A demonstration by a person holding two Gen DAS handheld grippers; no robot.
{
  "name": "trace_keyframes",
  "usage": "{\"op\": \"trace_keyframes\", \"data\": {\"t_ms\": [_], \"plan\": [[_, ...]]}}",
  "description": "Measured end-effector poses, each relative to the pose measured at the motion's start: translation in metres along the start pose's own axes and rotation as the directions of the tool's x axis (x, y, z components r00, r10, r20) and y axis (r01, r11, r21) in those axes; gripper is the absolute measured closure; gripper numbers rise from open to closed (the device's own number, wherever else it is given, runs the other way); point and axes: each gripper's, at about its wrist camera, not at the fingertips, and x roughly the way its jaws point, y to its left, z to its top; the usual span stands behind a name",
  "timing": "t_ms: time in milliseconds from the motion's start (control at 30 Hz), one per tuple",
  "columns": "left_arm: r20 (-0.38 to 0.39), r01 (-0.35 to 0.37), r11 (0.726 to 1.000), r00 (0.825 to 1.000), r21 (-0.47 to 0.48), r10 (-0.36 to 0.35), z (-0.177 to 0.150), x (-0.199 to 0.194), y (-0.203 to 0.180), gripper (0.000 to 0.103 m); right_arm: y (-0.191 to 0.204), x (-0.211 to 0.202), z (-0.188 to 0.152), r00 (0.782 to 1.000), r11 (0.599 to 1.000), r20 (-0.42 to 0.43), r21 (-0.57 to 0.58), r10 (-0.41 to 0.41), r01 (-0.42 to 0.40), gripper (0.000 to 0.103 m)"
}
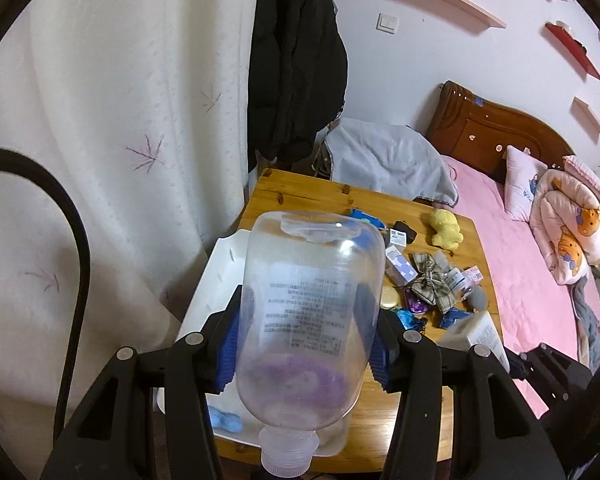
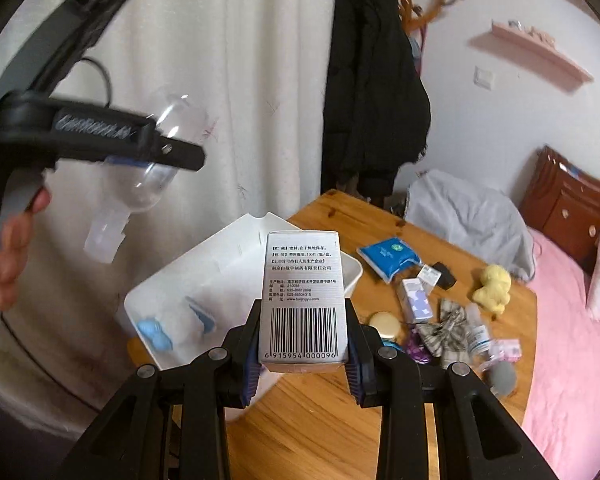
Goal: Organize objects
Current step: 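Lift the bottle and box and carry both over the white tray, then release the bottle and the box into the tray by opening both tools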
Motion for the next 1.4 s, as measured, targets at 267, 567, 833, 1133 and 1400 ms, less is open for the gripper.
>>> {"op": "trace_keyframes", "data": {"t_ms": [267, 567, 833, 1133, 1400], "plan": [[-0.083, 0.054, 0.998, 0.995, 0.019, -0.052, 0.015, 0.041, 0.031, 0.047, 0.028, 0.056, 0.04, 0.988, 0.987, -0.145, 0.141, -0.05, 0.071, 0.068], [-0.177, 0.059, 0.996, 0.983, 0.07, -0.046, 0.029, 0.095, 0.034, 0.047, 0.033, 0.097, 0.054, 0.968, 0.962, -0.241, 0.242, -0.065, 0.125, 0.068], [-0.286, 0.056, 0.992, 0.958, 0.11, -0.022, 0.015, 0.133, 0.034, 0.047, 0.038, 0.131, 0.045, 0.944, 0.948, -0.328, 0.284, -0.043, 0.142, 0.068], [-0.341, 0.037, 0.987, 0.94, 0.155, 0.019, 0.01, 0.152, 0.033, 0.042, 0.038, 0.147, 0.042, 0.922, 0.94, -0.387, 0.314, -0.003, 0.135, 0.038], [-0.345, 0.012, 0.987, 0.938, 0.158, 0.044, 0.012, 0.148, 0.033, 0.022, 0.046, 0.138, 0.049, 0.931, 0.952, -0.362, 0.269, -0.038, 0.144, 0.034]]}}
